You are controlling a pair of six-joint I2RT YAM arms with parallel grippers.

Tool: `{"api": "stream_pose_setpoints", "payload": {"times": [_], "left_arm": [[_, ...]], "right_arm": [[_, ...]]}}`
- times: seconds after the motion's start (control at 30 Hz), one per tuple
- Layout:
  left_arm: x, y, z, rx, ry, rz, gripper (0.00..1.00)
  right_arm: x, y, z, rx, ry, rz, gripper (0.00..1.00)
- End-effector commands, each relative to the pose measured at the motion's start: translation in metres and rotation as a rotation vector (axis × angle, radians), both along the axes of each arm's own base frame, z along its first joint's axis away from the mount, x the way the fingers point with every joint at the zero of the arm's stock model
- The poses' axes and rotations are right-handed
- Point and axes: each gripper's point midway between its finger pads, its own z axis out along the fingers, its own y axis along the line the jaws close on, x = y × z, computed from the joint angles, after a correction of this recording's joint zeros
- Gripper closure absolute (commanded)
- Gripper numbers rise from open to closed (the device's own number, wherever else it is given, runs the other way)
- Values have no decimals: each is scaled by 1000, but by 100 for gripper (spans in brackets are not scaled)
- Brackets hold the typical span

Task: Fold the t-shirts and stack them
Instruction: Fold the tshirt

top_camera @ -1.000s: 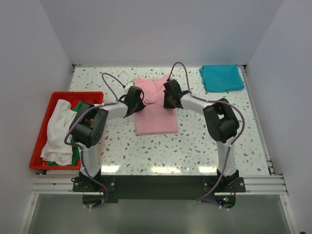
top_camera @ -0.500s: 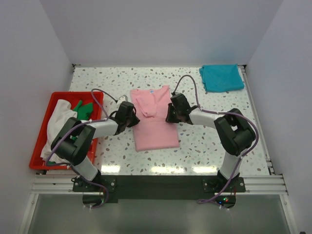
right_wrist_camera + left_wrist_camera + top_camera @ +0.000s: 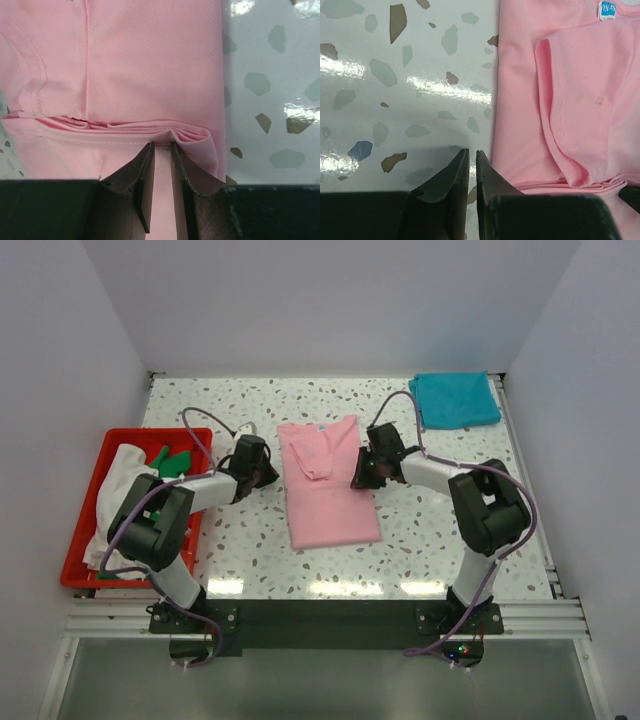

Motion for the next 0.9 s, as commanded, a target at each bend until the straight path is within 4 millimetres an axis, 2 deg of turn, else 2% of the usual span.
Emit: {"api": "stream_pose_setpoints", "payload": {"times": [0.0,0.03,0.07,0.2,0.23,0.27,0.33,0.37,0.4,0.43,0.47,0.5,0.53,0.57,0.6,0.63,0.67,0.7,0.73,0.77,0.8,0.83,0.87], "left_arm": [[16,0,29,12,-71,-30,83],[17,0,35,15,-82,-36,82],[18,0,49,5,-114,-38,80],[12,-2,73,-20,-155,-61,76],[5,-2,70,-29,-144,-61,75],[1,-3,78,-46,-159,-66,74],[-14,-3,71,-63,-134,-68,71],[-21,-4,76,-76,-142,-71,70],[-29,-9,75,-78,-137,-82,66],[-44,-9,63,-78,-94,-74,64],[-51,-11,67,-84,-108,-77,59],[-64,-21,65,-86,-100,-102,56],[-81,-18,50,-84,-52,-86,53],[-89,-19,56,-101,-75,-82,50],[-102,-26,53,-117,-67,-105,46],[-118,-24,39,-138,-29,-92,45],[-126,-27,44,-171,-45,-102,44],[-139,-33,40,-186,-34,-126,41],[-152,-31,28,-198,-2,-110,40],[-158,-33,30,-221,-12,-117,39],[-168,-38,28,-235,-5,-141,38],[-176,-37,19,-254,12,-130,38],[-182,-41,18,-281,15,-150,37]], "right_arm": [[5,-1,29,48,-16,26,76],[6,-1,33,58,-22,29,75],[8,0,39,74,-36,36,74],[14,2,56,175,-40,43,72],[15,1,59,189,-40,37,72],[19,-5,61,192,-44,18,72],[20,-12,63,193,-47,0,72],[21,-20,62,178,-48,-23,73],[18,-25,59,157,-42,-33,73],[17,-31,64,136,-60,-44,73],[12,-39,61,97,-56,-64,72],[2,-45,54,76,-39,-71,69],[-4,-51,63,72,-65,-88,66],[-9,-55,65,72,-84,-102,64],[-27,-62,49,59,-49,-122,62],[-36,-67,44,54,-45,-133,61],[-43,-70,53,63,-78,-145,60],[-63,-78,33,50,-34,-163,58],[-72,-81,31,53,-35,-169,57],[-78,-82,36,66,-63,-173,54],[-94,-86,24,62,-37,-183,50],[-100,-86,22,66,-38,-184,48],[-106,-84,20,72,-34,-185,46]]}}
